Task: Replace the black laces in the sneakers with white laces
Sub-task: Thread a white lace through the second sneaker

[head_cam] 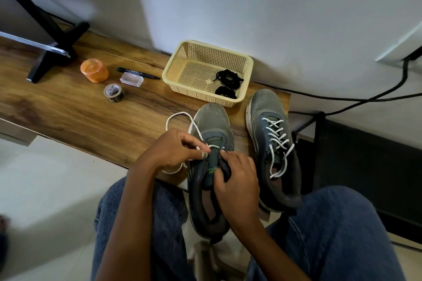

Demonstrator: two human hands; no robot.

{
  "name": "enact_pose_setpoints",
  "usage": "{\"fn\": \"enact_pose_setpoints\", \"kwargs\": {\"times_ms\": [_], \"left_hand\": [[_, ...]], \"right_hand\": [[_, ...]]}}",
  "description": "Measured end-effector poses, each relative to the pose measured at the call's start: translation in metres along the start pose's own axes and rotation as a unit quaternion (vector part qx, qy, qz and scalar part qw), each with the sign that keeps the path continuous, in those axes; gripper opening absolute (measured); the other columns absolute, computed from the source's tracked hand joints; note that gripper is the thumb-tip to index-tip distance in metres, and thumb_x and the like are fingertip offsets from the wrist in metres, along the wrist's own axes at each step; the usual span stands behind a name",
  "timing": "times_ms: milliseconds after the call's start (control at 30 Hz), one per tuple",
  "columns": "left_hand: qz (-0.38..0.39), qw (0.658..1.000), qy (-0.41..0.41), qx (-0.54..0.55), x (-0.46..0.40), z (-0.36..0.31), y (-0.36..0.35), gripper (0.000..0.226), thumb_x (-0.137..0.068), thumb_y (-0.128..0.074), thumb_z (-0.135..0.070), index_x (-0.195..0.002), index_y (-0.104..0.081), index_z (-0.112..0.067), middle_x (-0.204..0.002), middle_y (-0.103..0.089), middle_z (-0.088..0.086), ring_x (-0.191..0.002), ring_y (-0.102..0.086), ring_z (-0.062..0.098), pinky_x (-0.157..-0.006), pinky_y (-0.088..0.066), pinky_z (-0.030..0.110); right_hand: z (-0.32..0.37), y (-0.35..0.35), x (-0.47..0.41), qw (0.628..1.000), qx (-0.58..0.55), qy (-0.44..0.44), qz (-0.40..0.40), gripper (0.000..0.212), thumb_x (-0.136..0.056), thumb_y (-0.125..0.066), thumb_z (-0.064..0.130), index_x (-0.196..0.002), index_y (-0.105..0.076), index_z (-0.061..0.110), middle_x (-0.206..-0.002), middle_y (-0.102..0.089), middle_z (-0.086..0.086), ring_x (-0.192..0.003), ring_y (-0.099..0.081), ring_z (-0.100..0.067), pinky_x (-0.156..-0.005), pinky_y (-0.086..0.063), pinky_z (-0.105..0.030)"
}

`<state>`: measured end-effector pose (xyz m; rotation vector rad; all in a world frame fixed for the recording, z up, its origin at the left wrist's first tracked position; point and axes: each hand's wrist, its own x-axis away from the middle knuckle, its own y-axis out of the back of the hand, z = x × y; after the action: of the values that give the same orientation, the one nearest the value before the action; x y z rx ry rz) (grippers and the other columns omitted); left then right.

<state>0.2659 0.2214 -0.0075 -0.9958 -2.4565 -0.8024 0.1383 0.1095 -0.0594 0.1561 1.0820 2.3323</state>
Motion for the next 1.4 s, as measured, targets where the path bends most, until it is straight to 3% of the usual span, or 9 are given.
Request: {"fn": "enact_pose_setpoints", "kwargs": {"times_ms": [133, 267, 367, 467, 700, 900, 1033, 1167, 1400], "left_hand": [[-0.007, 1.000, 0.015, 0.001, 0.003, -0.001, -0.002, 0.004, -0.077, -0.079, -0.022, -0.080, -0.078, -0.019, -0.081, -0.075, -0.001, -0.084, -0.069, 0.014, -0.077, -0.053, 0.024], [-0.099, 0.988, -0.047, -0.105, -0.005, -0.001, -0.022, 0.014, -0.070, -0.082, -0.034, -0.074, -0.069, -0.031, -0.089, -0.067, -0.009, -0.086, -0.061, 0.008, -0.077, -0.047, 0.026], [-0.207, 0.943, -0.053, -0.255, -0.009, -0.008, -0.037, 0.012, -0.075, -0.075, -0.042, -0.085, -0.069, -0.042, -0.110, -0.056, -0.016, -0.114, -0.045, 0.008, -0.096, -0.023, 0.035], [-0.243, 0.914, -0.071, -0.318, -0.011, -0.014, -0.048, 0.016, -0.078, -0.071, -0.048, -0.093, -0.069, -0.042, -0.114, -0.057, -0.017, -0.119, -0.039, 0.008, -0.096, -0.011, 0.034], [-0.231, 0.911, -0.073, -0.335, -0.014, -0.014, -0.051, 0.010, -0.084, -0.066, -0.046, -0.088, -0.071, -0.037, -0.101, -0.066, -0.017, -0.116, -0.040, 0.007, -0.098, -0.004, 0.033], [-0.182, 0.930, -0.046, -0.317, -0.016, -0.011, -0.047, 0.010, -0.085, -0.065, -0.045, -0.080, -0.064, -0.036, -0.084, -0.056, -0.018, -0.119, -0.039, 0.003, -0.107, -0.005, 0.038], [-0.147, 0.939, -0.022, -0.310, -0.017, -0.008, -0.044, 0.011, -0.084, -0.066, -0.040, -0.075, -0.060, -0.036, -0.091, -0.051, -0.016, -0.122, -0.038, 0.005, -0.110, -0.011, 0.041], [-0.127, 0.960, -0.015, -0.250, -0.013, -0.009, -0.042, 0.009, -0.084, -0.067, -0.031, -0.078, -0.061, -0.033, -0.095, -0.044, -0.007, -0.099, -0.054, 0.013, -0.087, -0.039, 0.030], [-0.111, 0.970, 0.005, -0.215, -0.013, -0.012, -0.043, 0.007, -0.087, -0.065, -0.024, -0.083, -0.061, -0.028, -0.109, -0.039, -0.001, -0.081, -0.052, 0.012, -0.071, -0.039, 0.026]], "right_hand": [[0.000, -0.001, -0.001, 1.000, 0.004, -0.001, 0.003, 0.034, -0.078, -0.059, 0.018, -0.111, -0.066, 0.014, -0.103, -0.061, 0.004, -0.100, -0.049, -0.012, -0.080, -0.042, -0.020], [-0.001, -0.001, -0.001, 1.000, 0.006, 0.002, 0.004, 0.028, -0.084, -0.063, 0.018, -0.111, -0.065, 0.014, -0.103, -0.061, 0.005, -0.099, -0.048, -0.010, -0.081, -0.038, -0.017], [0.000, -0.001, -0.001, 1.000, -0.011, 0.000, -0.021, 0.024, -0.088, -0.057, 0.019, -0.109, -0.065, 0.012, -0.100, -0.063, 0.003, -0.096, -0.050, -0.010, -0.082, -0.034, -0.013], [0.002, 0.000, -0.002, 0.999, -0.027, -0.013, -0.028, 0.024, -0.088, -0.052, 0.019, -0.107, -0.065, 0.011, -0.097, -0.064, 0.001, -0.093, -0.054, -0.012, -0.081, -0.039, -0.017], [0.002, 0.003, -0.005, 1.000, -0.016, -0.019, -0.006, 0.033, -0.084, -0.061, 0.006, -0.117, -0.062, 0.005, -0.098, -0.060, -0.005, -0.095, -0.058, -0.022, -0.081, -0.049, -0.034], [0.003, 0.000, -0.007, 1.000, -0.003, -0.022, 0.003, 0.033, -0.088, -0.056, 0.001, -0.120, -0.061, 0.003, -0.099, -0.058, -0.009, -0.094, -0.057, -0.025, -0.080, -0.050, -0.036], [0.005, 0.004, -0.011, 0.997, -0.039, -0.071, 0.008, 0.032, -0.093, -0.050, 0.005, -0.124, -0.059, 0.005, -0.106, -0.056, -0.008, -0.102, -0.056, -0.023, -0.085, -0.046, -0.032], [0.009, 0.014, -0.019, 0.993, -0.020, -0.096, 0.070, 0.038, -0.092, -0.049, 0.016, -0.128, -0.056, 0.013, -0.113, -0.052, -0.004, -0.109, -0.051, -0.019, -0.087, -0.043, -0.030], [0.020, 0.017, -0.027, 0.975, 0.140, -0.045, 0.167, 0.055, -0.093, -0.043, 0.019, -0.147, -0.031, 0.022, -0.124, -0.037, -0.004, -0.115, -0.037, -0.022, -0.085, -0.044, -0.034]]}}
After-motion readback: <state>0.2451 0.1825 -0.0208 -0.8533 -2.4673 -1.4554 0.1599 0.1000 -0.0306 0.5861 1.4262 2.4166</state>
